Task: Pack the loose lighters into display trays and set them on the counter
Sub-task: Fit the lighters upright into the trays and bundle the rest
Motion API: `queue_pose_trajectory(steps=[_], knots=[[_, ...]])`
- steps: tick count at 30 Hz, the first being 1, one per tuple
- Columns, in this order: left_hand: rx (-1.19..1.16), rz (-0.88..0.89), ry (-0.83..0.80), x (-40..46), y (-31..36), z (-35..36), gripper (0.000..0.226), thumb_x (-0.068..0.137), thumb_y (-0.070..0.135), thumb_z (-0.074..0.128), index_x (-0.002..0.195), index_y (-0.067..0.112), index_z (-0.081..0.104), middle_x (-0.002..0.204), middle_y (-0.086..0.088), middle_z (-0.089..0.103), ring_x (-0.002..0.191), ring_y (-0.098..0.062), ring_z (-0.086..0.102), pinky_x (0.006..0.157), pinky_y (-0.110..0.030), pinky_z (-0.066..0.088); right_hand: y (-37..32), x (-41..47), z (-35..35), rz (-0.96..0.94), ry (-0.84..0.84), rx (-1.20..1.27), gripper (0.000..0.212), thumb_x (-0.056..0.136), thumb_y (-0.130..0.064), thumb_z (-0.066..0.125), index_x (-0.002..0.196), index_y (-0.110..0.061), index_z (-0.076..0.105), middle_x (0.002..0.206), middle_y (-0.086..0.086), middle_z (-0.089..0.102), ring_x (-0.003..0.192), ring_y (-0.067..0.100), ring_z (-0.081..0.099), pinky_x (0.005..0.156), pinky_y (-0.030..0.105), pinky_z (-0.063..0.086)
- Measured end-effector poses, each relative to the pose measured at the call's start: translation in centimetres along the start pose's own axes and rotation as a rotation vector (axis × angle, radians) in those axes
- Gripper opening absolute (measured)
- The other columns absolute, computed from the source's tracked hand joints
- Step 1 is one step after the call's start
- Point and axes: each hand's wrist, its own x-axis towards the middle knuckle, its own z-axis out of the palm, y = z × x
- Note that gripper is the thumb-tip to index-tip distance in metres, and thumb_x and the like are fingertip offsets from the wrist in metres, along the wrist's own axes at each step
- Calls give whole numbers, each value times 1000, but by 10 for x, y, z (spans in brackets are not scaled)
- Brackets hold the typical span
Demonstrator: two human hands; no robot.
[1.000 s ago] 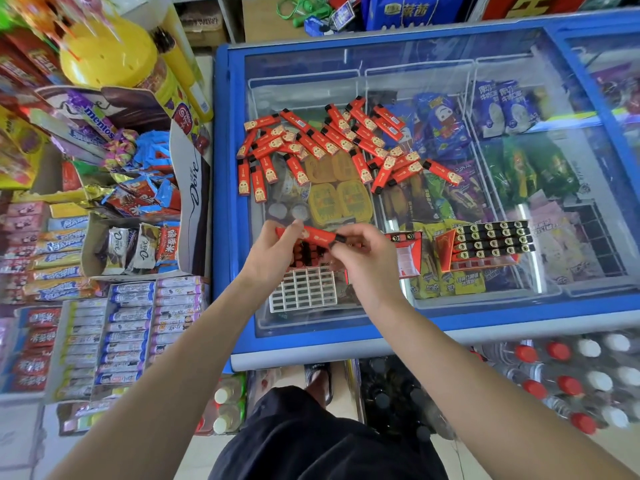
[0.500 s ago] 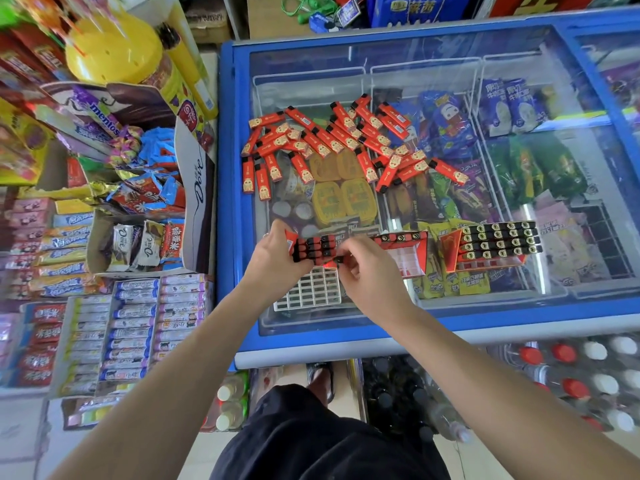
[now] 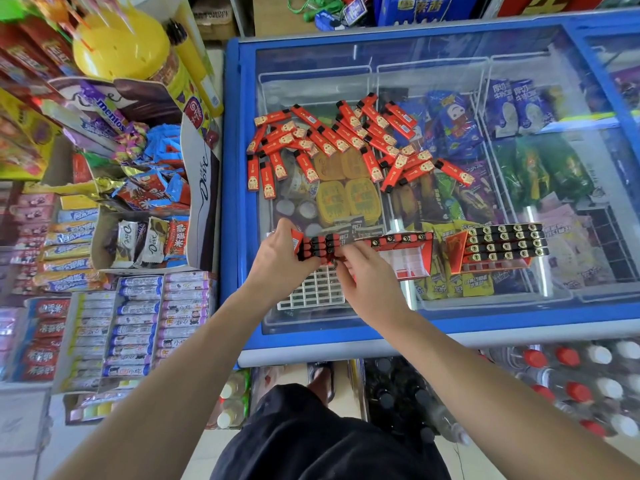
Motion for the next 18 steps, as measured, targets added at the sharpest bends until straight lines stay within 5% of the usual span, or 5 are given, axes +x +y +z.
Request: queue_pose_trajectory(steps=[9,14,18], knots=[[-469,-181,-44,-8,16,-8,8,103,17,37,100,18,44,88,-8,58,75,-17,52,62,-30,43,3,6,1,28,37,5,7,92,-2,64,96,-7,66,96,5,61,70,23,57,58,43,52],[-631,-174,-47,-6,17,-7,14,106,27,49,102,17,58,90,-7,71,84,-19,69,84,-45,58,-4,7,-7,28,81,20,6,93,-5,64,98,-8,64,97,0,57,68,15,52,58,34,49],[-693,-115,-35,-4,17,-10,13,98,36,61,97,24,67,96,-13,74,98,-41,69,98,-59,54,-25,10,-21,152,118,311,10,95,-3,56,99,-11,62,92,0,63,76,14,58,64,27,49]])
